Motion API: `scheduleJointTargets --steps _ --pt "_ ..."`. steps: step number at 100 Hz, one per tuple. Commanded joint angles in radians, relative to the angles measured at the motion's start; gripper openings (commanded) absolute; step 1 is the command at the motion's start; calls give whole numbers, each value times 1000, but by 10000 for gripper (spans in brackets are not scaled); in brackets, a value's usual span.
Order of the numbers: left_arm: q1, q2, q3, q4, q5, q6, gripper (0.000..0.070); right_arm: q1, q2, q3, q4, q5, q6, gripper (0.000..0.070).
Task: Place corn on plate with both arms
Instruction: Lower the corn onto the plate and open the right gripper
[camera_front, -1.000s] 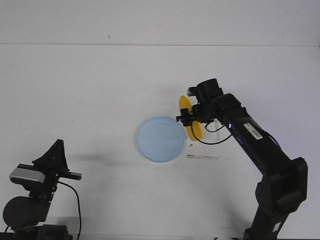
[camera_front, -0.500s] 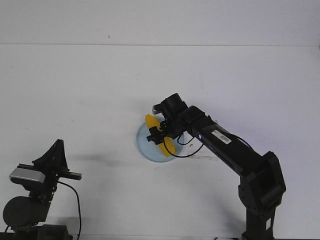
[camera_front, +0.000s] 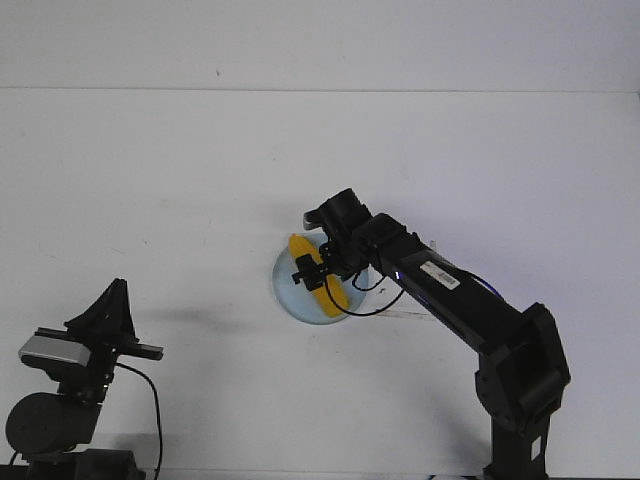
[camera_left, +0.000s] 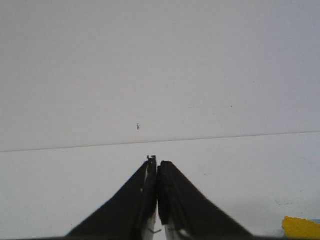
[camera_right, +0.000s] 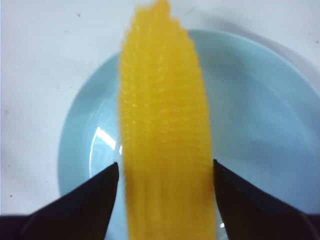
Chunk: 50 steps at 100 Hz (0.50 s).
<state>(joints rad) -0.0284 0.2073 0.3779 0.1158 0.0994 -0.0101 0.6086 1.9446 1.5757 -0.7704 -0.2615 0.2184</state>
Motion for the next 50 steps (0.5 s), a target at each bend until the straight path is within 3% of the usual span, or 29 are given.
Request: scheduleJointTargets --steps 1,27,50 --pt "1 -2 10 12 -3 10 1 8 27 15 3 0 15 437" --pt "1 -2 10 12 -3 10 1 6 -34 15 14 14 -5 434" --pt "1 -2 10 12 -3 10 1 -16 -146 5 38 205 -89 431"
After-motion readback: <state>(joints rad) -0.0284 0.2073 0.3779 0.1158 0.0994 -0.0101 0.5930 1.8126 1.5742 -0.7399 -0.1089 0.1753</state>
